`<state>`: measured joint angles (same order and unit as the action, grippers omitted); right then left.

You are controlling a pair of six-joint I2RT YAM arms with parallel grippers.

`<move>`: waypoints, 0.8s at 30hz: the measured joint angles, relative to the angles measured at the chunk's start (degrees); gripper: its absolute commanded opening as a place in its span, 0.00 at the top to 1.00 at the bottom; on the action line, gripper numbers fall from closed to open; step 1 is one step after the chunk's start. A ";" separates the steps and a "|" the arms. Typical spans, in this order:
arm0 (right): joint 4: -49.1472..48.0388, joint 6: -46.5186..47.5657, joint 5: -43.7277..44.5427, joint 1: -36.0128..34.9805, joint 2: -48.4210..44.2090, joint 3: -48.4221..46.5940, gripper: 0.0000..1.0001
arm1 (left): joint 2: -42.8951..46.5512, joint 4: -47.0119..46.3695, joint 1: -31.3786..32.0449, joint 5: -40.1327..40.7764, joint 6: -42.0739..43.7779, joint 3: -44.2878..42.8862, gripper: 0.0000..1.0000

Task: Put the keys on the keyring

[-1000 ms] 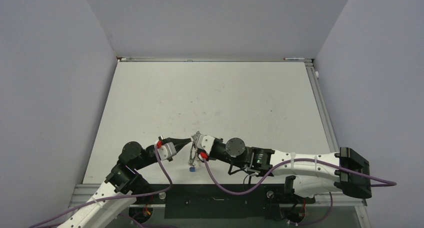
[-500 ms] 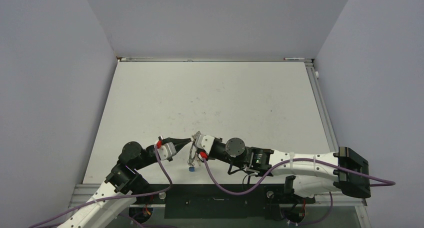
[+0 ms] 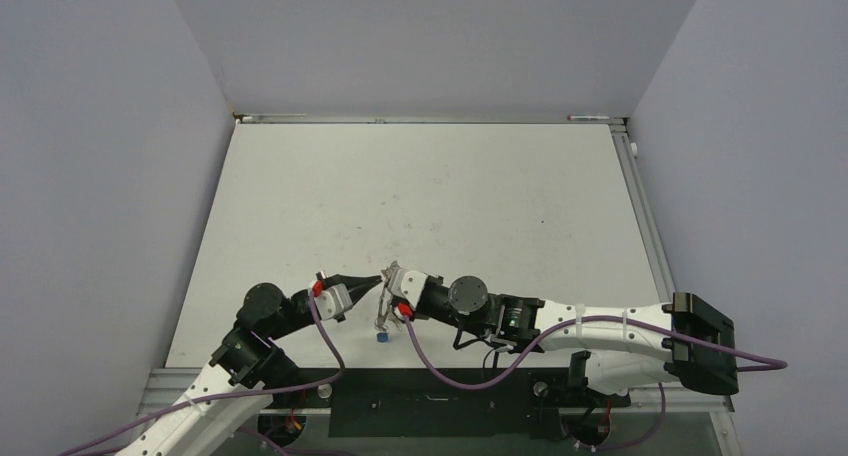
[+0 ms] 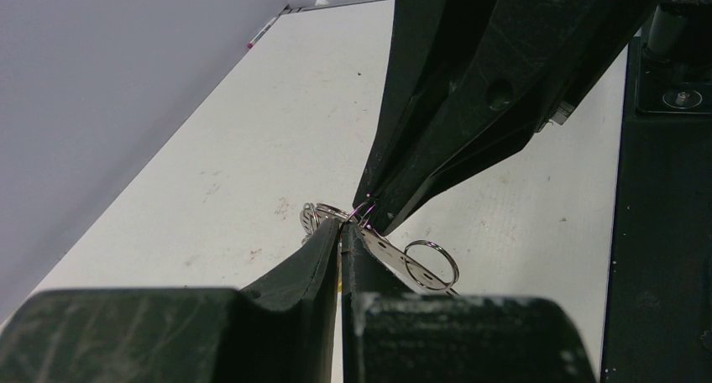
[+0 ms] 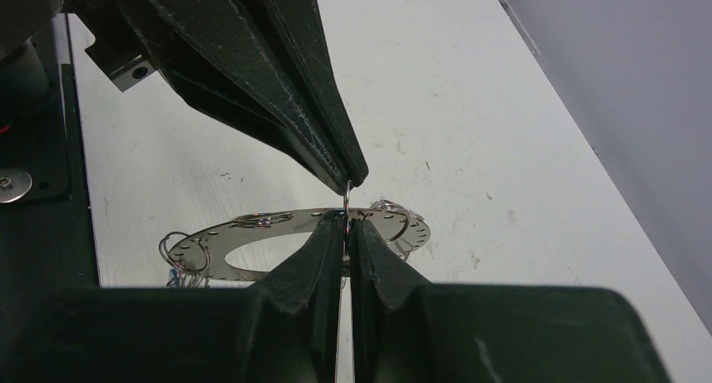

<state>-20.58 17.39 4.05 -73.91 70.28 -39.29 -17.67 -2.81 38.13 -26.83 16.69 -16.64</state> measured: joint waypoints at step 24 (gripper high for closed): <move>-1.18 2.21 -1.51 0.57 -2.93 1.84 0.95 | 0.00 -2.19 0.00 -2.29 -0.02 0.02 0.83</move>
<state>-21.76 19.59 2.55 -73.34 67.35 -37.45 -17.67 -4.99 38.13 -29.12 16.67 -16.62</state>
